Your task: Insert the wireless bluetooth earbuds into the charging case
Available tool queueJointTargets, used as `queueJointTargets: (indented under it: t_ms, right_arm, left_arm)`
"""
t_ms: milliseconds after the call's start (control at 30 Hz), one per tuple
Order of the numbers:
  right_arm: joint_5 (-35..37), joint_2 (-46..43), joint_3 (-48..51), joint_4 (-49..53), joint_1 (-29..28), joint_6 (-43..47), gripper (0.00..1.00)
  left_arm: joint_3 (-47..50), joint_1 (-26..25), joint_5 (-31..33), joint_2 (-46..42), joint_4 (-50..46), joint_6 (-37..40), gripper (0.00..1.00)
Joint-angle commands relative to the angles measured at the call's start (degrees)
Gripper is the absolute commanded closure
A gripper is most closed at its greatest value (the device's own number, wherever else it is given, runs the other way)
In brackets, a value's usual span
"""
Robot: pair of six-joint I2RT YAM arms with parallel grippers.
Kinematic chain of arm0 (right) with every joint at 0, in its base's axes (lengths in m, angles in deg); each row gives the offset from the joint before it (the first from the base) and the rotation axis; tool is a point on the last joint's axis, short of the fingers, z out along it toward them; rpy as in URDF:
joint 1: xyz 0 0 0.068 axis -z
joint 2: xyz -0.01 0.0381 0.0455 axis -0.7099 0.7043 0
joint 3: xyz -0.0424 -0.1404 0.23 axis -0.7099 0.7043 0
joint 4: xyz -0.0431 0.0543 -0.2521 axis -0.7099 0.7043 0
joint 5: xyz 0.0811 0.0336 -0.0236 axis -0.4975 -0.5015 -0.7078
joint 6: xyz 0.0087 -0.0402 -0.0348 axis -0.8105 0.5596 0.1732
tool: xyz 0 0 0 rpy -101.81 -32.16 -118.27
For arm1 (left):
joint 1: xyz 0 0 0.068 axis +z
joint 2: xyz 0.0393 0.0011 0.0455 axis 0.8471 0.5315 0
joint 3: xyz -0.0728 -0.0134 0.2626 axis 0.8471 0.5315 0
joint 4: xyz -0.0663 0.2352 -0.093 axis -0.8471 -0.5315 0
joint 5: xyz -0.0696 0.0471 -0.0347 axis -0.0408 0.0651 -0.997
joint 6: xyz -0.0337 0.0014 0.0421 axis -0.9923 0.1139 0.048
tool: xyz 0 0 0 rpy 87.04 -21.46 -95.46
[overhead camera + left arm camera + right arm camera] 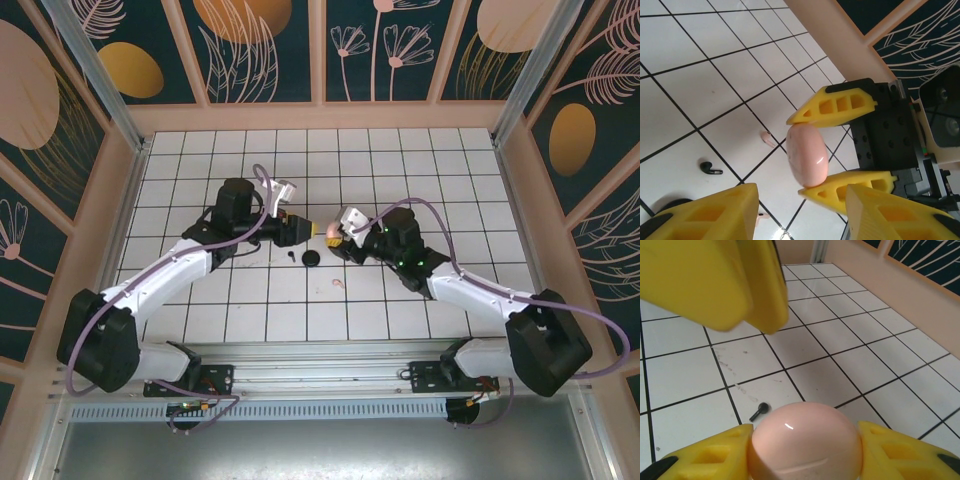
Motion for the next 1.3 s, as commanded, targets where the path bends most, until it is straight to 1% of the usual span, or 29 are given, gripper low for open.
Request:
queueJointTargets:
  t_ms: [0, 467, 700, 867, 1000, 1067, 1200, 1267]
  right_arm:
    - [-1.0, 1.1, -1.8, -4.4, -1.2, 0.9, 0.58]
    - [3.3, 2.6, -3.5, -5.8, -4.7, 1.3, 0.57]
    - [4.6, 2.8, -3.6, -6.3, -5.3, 1.3, 0.57]
    - [5.0, 2.6, -3.6, -6.9, -5.6, 1.1, 0.57]
    - [5.1, 2.4, -3.6, -6.9, -5.8, 1.1, 0.57]
    - [5.1, 2.4, -3.6, -6.9, -5.8, 1.1, 0.57]
    - [5.0, 2.3, -3.5, -6.5, -6.0, 1.3, 0.57]
    - [5.0, 2.2, -3.5, -6.3, -5.9, 1.3, 0.55]
  left_arm:
    - [-1.8, -0.6, -2.2, 1.3, 3.1, -1.0, 0.49]
    - [-2.6, -1.7, -1.9, 3.5, 1.6, -1.6, 0.5]
    - [-2.5, -2.0, -1.5, 3.9, 0.3, -0.9, 0.54]
    - [-2.5, -2.2, -1.4, 4.6, -0.3, -0.5, 0.53]
    - [-2.6, -2.5, -1.7, 5.2, -0.4, -0.1, 0.54]
    - [-2.8, -2.5, -1.8, 5.4, -0.4, -0.1, 0.57]
    - [-2.9, -2.5, -2.1, 5.8, -0.8, 0.5, 0.71]
    - [-2.9, -2.6, -2.0, 5.8, -1.2, 1.1, 0.75]
